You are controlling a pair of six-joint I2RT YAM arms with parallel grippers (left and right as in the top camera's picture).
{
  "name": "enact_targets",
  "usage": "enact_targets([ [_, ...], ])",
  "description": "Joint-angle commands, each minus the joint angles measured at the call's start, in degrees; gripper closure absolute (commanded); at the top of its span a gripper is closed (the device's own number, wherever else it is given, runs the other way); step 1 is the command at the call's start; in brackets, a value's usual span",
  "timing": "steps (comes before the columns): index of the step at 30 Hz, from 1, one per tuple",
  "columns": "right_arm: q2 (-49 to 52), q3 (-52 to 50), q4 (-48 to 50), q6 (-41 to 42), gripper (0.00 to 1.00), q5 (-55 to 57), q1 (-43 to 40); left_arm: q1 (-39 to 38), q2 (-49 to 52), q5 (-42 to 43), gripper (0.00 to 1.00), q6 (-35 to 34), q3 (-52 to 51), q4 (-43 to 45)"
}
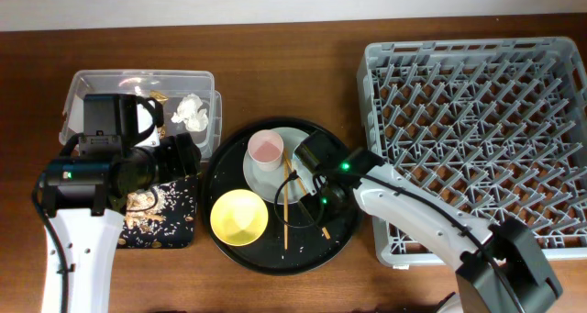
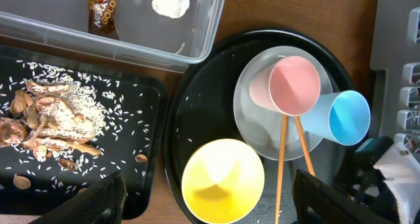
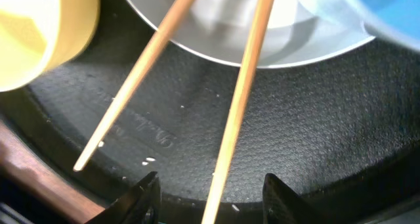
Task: Sort waste into correct bins and load items into the dishwasher rack
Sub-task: 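Grasp one chopstick on the plate with the right gripper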
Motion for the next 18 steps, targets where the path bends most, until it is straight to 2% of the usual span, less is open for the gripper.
enact_targets([
  [1,1.1,-1.8,1.4,0.3,0.51,1.2,0.5,-0.2,-0.5,0.6,0.2,0.9,0.6,-0.1],
  [6,1.2,-6.6,7.5,1.1,0.51,1.1,0.5,-0.2,-0.5,0.6,0.2,0.9,0.6,-0.5],
  [12,1.3,-8.2,9.0,1.5,0.53,1.8,0.4,-0.2,-0.5,0.6,0.2,0.9,0.6,-0.7],
  [15,1.4,-8.2,9.0,1.5,0.72,1.8,0.4,-0.2,-0.5,0.6,0.2,0.9,0.6,-0.7],
  [18,1.4,-8.2,9.1,1.5,0.8,1.7,0.4,-0.2,-0.5,0.6,0.2,0.9,0.6,-0.7],
])
